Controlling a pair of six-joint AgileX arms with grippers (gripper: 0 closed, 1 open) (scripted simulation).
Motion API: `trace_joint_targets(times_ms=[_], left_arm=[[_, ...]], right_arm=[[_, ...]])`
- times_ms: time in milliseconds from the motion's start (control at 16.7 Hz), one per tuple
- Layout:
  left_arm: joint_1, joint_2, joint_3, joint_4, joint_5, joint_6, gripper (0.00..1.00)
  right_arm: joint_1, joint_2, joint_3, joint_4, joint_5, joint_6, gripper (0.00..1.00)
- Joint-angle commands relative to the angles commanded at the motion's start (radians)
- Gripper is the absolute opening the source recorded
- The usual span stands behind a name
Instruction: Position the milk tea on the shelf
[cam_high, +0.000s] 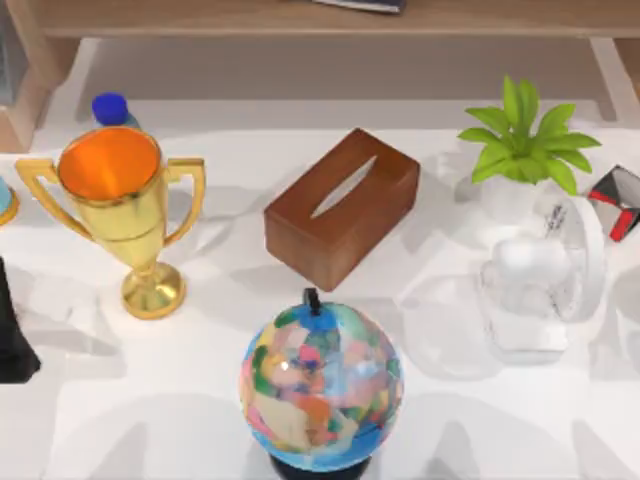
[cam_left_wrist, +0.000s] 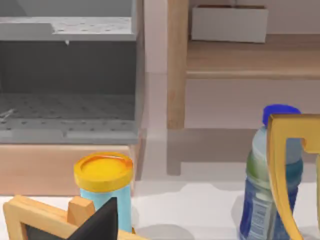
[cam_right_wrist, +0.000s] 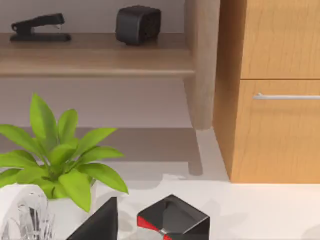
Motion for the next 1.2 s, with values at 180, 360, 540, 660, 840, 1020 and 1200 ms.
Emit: trace_joint_targets(times_ms=[180,360,540,660,840,1020,1200], left_arm=[[0.000,0.000,0.000,0.000,0.000,0.000,1.00],[0.000,0.000,0.000,0.000,0.000,0.000,1.00],[0.000,0.000,0.000,0.000,0.000,0.000,1.00],[0.000,0.000,0.000,0.000,0.000,0.000,1.00],[0.000,0.000,0.000,0.000,0.000,0.000,1.00],[0.000,0.000,0.000,0.000,0.000,0.000,1.00],[0.000,0.000,0.000,0.000,0.000,0.000,1.00]], right_arm=[[-0.006,0.010,0.001,0.010,-0.006,-0.001,1.00],[-0.059,0.104,0.013,0.103,-0.057,-0.007,1.00],[-0.155,0.293,0.034,0.278,-0.148,-0.018,1.00],[-0.234,0.468,0.051,0.427,-0.223,-0.027,1.00],[-0.365,0.776,0.080,0.677,-0.347,-0.042,1.00],[-0.499,1.103,0.109,0.930,-0.474,-0.057,1.00],[-0.624,1.406,0.137,1.167,-0.594,-0.072,1.00]])
